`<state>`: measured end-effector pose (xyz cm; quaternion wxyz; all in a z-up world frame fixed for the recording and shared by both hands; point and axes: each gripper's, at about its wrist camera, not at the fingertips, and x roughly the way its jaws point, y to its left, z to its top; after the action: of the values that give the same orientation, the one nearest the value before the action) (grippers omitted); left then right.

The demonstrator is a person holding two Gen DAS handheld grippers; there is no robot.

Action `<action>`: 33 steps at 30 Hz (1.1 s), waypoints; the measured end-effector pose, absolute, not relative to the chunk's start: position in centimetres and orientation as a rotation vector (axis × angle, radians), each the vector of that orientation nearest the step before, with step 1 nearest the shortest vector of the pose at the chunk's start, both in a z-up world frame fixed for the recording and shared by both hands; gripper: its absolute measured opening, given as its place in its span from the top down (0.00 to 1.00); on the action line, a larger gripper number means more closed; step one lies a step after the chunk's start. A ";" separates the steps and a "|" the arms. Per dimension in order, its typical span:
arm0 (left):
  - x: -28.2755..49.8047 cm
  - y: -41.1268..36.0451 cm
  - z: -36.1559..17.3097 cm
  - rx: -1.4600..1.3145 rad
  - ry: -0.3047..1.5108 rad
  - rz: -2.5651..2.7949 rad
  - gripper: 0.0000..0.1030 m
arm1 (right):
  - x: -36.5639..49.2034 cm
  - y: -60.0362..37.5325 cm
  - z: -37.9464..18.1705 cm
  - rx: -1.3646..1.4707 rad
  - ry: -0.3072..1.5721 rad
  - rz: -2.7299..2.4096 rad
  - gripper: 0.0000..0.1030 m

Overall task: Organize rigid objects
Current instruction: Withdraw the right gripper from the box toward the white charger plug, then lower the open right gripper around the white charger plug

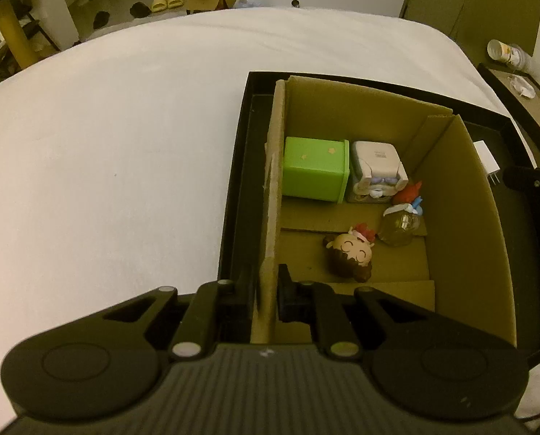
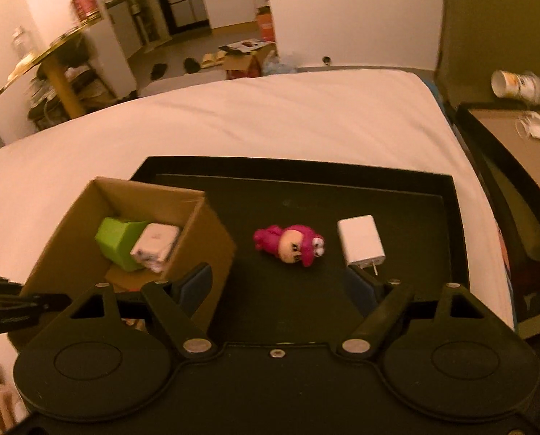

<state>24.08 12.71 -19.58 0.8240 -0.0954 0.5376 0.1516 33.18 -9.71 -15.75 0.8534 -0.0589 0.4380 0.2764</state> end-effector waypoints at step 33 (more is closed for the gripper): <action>23.8 12.6 -19.6 -0.243 1.126 0.401 0.89 | 38.8 -9.8 -21.1 -0.227 0.926 0.444 0.36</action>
<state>23.84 12.55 -19.60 0.8196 -0.1143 0.5289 0.1883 38.84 -9.82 -21.06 0.8649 -0.1084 0.4418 0.2120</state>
